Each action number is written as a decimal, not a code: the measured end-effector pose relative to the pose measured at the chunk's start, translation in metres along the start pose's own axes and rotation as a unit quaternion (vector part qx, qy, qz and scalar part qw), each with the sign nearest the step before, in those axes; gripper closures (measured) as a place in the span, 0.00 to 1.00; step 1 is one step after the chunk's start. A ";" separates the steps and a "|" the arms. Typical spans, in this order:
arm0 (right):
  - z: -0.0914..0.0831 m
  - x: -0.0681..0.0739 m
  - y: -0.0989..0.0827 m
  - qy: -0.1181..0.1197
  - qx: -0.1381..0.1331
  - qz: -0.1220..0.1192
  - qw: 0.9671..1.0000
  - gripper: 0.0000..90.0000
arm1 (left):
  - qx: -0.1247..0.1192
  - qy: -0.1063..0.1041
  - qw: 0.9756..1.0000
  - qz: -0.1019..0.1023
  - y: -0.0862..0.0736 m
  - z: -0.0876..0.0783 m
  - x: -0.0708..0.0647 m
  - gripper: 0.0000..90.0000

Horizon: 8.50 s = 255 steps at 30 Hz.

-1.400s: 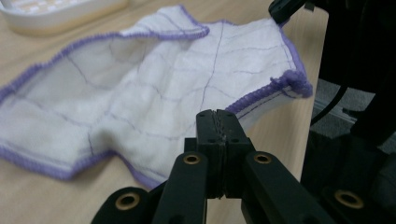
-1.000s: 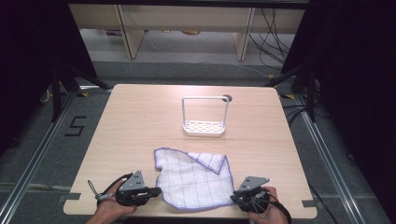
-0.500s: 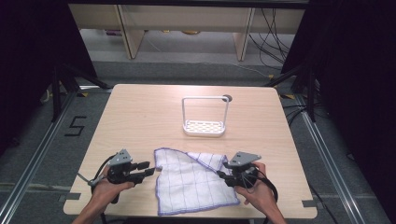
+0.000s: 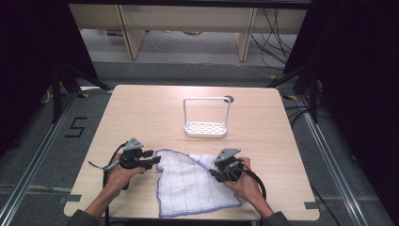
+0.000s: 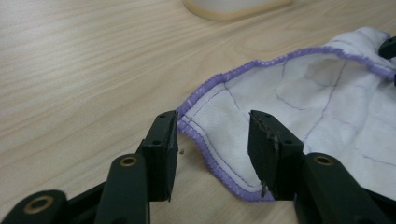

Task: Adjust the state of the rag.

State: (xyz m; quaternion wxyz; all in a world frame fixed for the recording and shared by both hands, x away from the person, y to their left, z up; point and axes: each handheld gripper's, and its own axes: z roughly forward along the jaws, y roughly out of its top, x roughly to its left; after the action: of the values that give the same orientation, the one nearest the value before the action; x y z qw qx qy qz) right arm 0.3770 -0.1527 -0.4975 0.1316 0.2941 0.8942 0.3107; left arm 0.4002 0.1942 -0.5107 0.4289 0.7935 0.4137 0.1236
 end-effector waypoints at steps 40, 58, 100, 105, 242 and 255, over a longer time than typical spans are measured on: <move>-0.059 -0.077 0.047 -0.041 -0.085 0.032 0.995 0.97 | -0.083 -0.004 0.994 0.069 0.067 0.007 -0.001 0.97; -0.098 -0.006 -0.016 0.010 -0.078 -0.011 0.997 0.97 | -0.048 -0.063 0.986 0.149 -0.016 -0.043 -0.073 0.97; -0.056 -0.030 -0.029 -0.040 -0.030 0.097 0.994 0.59 | 0.003 -0.018 0.998 0.064 0.002 -0.011 -0.053 0.46; -0.043 -0.039 -0.025 -0.040 -0.019 0.108 0.993 0.58 | 0.015 -0.011 0.998 0.052 0.001 -0.004 -0.045 0.46; 0.039 -0.085 0.035 -0.036 0.010 0.127 0.991 0.49 | 0.038 -0.047 0.996 0.064 0.068 0.109 -0.037 0.64; 0.038 -0.079 0.033 -0.010 -0.003 0.153 0.988 0.76 | 0.037 -0.056 0.995 0.067 0.067 0.107 -0.037 0.87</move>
State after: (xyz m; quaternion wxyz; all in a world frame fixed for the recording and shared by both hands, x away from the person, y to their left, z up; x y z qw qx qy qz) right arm 0.4701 -0.1611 -0.5018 0.0926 0.4304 0.8361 0.3272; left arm 0.4729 0.0845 -0.5164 0.4124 0.8405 0.3392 0.0915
